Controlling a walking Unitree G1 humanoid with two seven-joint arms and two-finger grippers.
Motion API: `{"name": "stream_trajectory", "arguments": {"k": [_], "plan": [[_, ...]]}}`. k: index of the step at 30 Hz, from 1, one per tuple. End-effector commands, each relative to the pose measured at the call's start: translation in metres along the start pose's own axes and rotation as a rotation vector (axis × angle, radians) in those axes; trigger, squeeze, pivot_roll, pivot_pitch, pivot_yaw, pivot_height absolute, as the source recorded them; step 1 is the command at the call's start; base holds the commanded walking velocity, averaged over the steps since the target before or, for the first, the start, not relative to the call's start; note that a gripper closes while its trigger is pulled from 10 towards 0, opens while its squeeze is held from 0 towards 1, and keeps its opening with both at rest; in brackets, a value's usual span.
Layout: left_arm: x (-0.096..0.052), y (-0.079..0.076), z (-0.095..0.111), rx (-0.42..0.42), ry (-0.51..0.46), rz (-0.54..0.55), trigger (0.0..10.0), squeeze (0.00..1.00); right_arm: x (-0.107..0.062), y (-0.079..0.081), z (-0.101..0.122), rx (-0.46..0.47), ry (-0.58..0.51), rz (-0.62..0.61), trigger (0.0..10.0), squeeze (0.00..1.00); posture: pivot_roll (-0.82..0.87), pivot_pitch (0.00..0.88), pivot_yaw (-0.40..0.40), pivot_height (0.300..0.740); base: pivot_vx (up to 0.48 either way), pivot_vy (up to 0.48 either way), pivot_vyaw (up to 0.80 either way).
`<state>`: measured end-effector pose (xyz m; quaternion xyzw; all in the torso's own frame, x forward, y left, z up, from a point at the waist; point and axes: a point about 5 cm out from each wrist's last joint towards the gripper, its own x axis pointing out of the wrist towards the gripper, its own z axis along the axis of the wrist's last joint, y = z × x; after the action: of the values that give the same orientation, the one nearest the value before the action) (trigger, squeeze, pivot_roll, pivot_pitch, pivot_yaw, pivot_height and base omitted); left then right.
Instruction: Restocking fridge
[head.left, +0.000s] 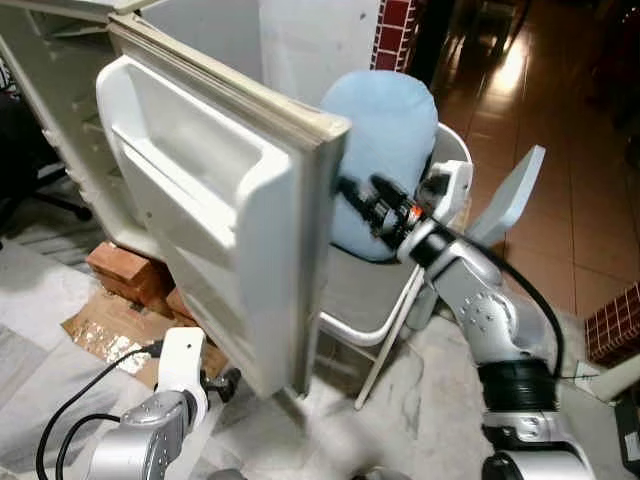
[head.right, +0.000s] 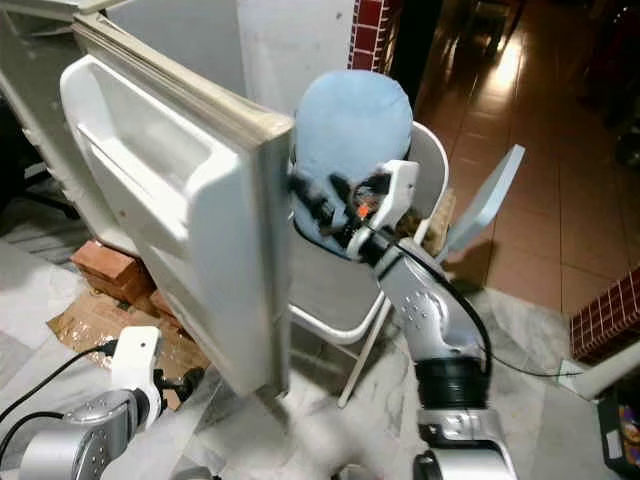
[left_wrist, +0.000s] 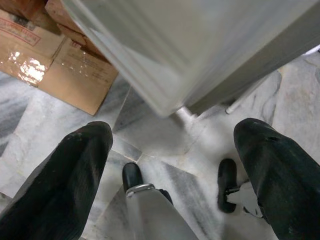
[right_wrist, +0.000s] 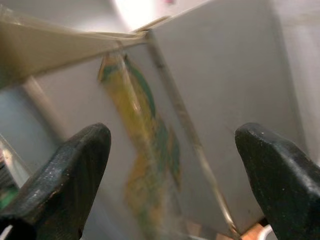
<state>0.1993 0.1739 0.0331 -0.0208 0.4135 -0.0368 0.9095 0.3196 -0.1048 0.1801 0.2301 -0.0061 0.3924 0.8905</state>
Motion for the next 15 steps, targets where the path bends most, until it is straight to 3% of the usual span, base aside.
{"name": "stream_trajectory", "arguments": {"k": [1,3,6,10,15], "plan": [[0.0,0.001,0.001,0.032,0.001,0.008,10.0,0.0,0.002,-0.007,0.001,-0.075,0.021,-0.035,10.0,0.0,0.05,0.0,-0.023,0.74,0.0,0.0,0.0],[0.001,0.0,0.002,0.067,-0.006,0.017,10.0,0.0,0.004,-0.026,-0.001,-0.198,0.039,-0.194,10.0,0.0,0.05,0.0,-0.022,0.74,0.0,0.0,0.0],[0.001,0.0,0.005,0.119,-0.012,0.028,10.0,0.0,0.007,-0.033,0.001,-0.215,0.028,-0.281,10.0,0.0,0.05,0.0,-0.021,0.74,0.0,0.0,0.0],[0.001,-0.007,0.011,0.319,-0.063,0.049,10.0,0.0,0.011,-0.02,0.001,-0.189,0.046,-0.206,10.0,0.0,0.05,0.0,-0.019,0.74,0.0,0.0,0.0],[0.001,-0.01,0.013,0.404,-0.089,0.054,10.0,0.0,0.016,-0.012,-0.006,-0.219,0.06,-0.141,10.0,0.0,0.05,0.0,-0.023,0.74,0.0,0.0,0.0]]}}
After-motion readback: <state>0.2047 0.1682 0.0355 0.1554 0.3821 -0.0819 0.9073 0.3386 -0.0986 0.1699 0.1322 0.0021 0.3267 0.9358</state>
